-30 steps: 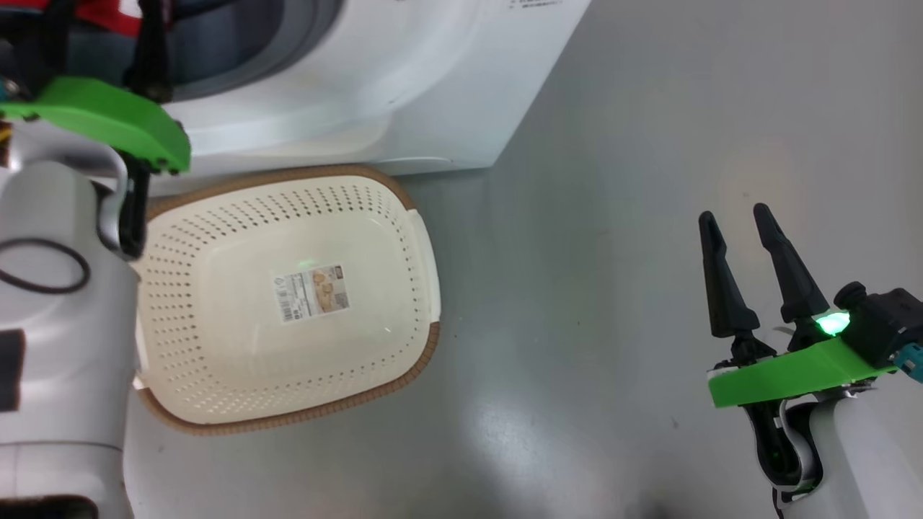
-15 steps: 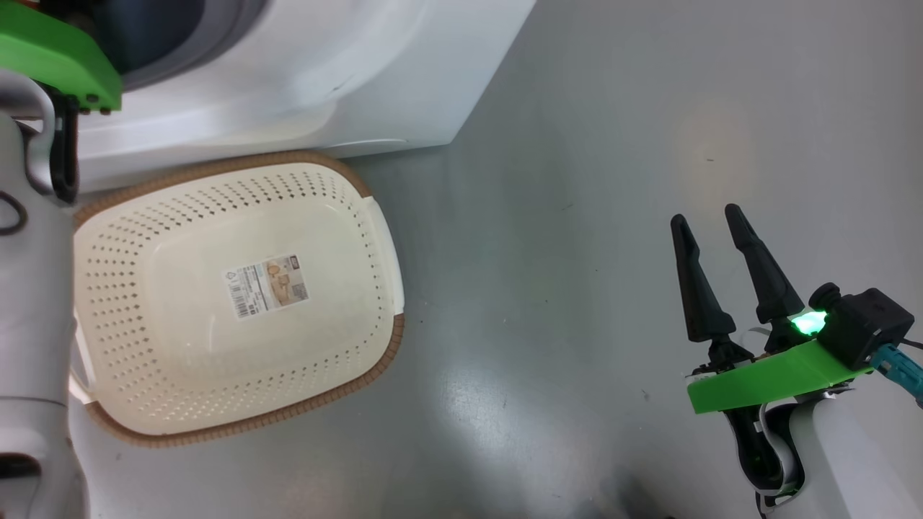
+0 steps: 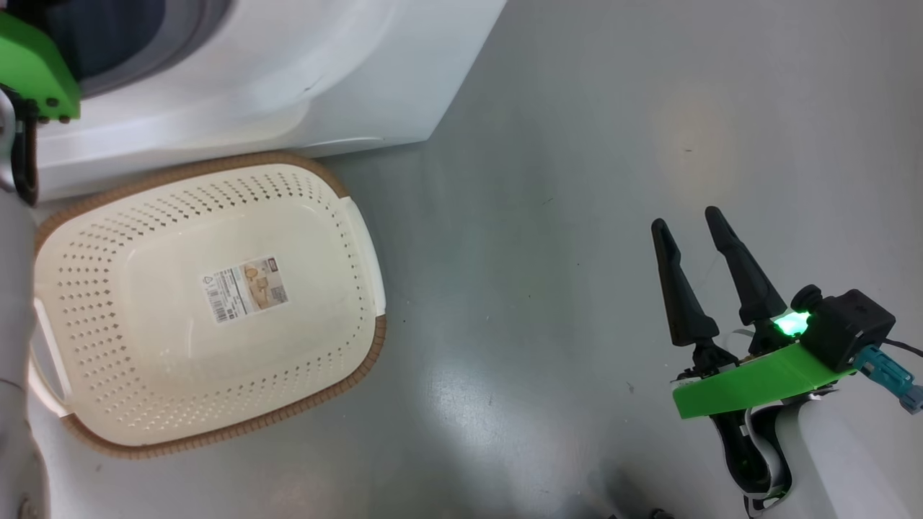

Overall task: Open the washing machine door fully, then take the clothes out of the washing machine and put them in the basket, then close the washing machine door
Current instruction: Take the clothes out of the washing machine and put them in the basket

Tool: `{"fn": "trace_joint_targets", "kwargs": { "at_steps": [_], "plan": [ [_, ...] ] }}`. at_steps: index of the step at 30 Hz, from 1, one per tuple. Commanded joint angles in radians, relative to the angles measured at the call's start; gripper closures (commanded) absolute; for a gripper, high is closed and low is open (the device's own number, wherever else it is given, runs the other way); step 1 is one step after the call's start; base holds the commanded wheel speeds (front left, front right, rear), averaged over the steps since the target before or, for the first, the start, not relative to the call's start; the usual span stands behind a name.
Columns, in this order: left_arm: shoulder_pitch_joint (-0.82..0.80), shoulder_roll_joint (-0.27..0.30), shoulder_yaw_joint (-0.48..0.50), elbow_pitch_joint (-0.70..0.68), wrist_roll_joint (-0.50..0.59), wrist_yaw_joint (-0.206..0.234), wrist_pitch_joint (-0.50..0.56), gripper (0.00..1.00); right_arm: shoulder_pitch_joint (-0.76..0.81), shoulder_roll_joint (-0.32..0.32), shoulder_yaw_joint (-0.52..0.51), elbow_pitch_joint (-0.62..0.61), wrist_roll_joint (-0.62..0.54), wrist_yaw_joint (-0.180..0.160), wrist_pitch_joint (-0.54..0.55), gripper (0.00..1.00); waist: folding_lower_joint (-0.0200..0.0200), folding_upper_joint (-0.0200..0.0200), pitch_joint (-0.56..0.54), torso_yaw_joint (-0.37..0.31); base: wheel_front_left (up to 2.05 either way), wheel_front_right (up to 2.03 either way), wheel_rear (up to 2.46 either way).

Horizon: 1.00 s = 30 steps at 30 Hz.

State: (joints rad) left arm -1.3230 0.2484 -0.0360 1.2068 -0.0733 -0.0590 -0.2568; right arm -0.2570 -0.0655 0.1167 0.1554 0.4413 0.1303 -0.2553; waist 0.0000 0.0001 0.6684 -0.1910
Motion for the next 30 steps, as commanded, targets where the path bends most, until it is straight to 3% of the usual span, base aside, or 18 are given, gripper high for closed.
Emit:
{"fn": "trace_joint_targets", "kwargs": {
  "at_steps": [1, 15, 16, 17, 19, 21, 22, 30],
  "plan": [
    [-0.014, 0.057, 0.001, 0.005, 0.009, 0.01, -0.005, 0.0, -0.002, -0.002, 0.026, -0.022, 0.018, 0.0, -0.006, 0.0, 0.0, -0.0001, -0.001, -0.002, 0.0, 0.0, 0.0],
    [-0.028, 0.055, -0.039, 0.076, 0.004, -0.016, 0.058, 0.0, -0.013, 0.002, 0.03, -0.031, 0.023, 0.0, -0.006, 0.0, 0.0, -0.0001, 0.005, -0.003, 0.0, 0.0, 0.0],
    [-0.029, 0.053, -0.041, 0.077, 0.002, -0.019, 0.06, 0.15, -0.014, 0.002, 0.029, -0.032, 0.023, 0.0, -0.006, 0.0, 0.0, -0.0001, 0.007, -0.002, 0.0, 0.0, 0.0],
    [-0.03, 0.052, -0.044, 0.078, 0.001, -0.023, 0.061, 0.47, -0.016, 0.002, 0.029, -0.033, 0.023, 0.0, -0.006, 0.0, 0.0, -0.0001, 0.008, -0.002, 0.0, 0.0, 0.0],
    [-0.03, 0.052, -0.049, 0.079, 0.0, -0.028, 0.061, 0.64, -0.018, 0.003, 0.028, -0.033, 0.023, 0.0, -0.006, 0.0, 0.0, -0.0001, 0.008, -0.002, 0.0, 0.0, 0.0],
    [-0.03, 0.051, -0.053, 0.08, -0.002, -0.03, 0.061, 0.93, -0.019, 0.003, 0.027, -0.033, 0.023, 0.0, -0.006, 0.0, 0.0, -0.0001, 0.008, -0.002, 0.0, 0.0, 0.0],
    [-0.03, 0.051, -0.055, 0.08, -0.004, -0.032, 0.06, 1.0, -0.02, 0.003, 0.025, -0.034, 0.023, 0.0, -0.006, 0.0, 0.0, -0.0001, 0.008, -0.002, 0.0, 0.0, 0.0],
    [-0.026, 0.038, -0.06, 0.082, -0.028, -0.046, 0.029, 1.0, -0.022, 0.003, 0.014, -0.036, 0.022, 0.0, -0.006, 0.0, 0.0, -0.0001, 0.001, 0.007, 0.0, 0.0, 0.0]
  ]
}}
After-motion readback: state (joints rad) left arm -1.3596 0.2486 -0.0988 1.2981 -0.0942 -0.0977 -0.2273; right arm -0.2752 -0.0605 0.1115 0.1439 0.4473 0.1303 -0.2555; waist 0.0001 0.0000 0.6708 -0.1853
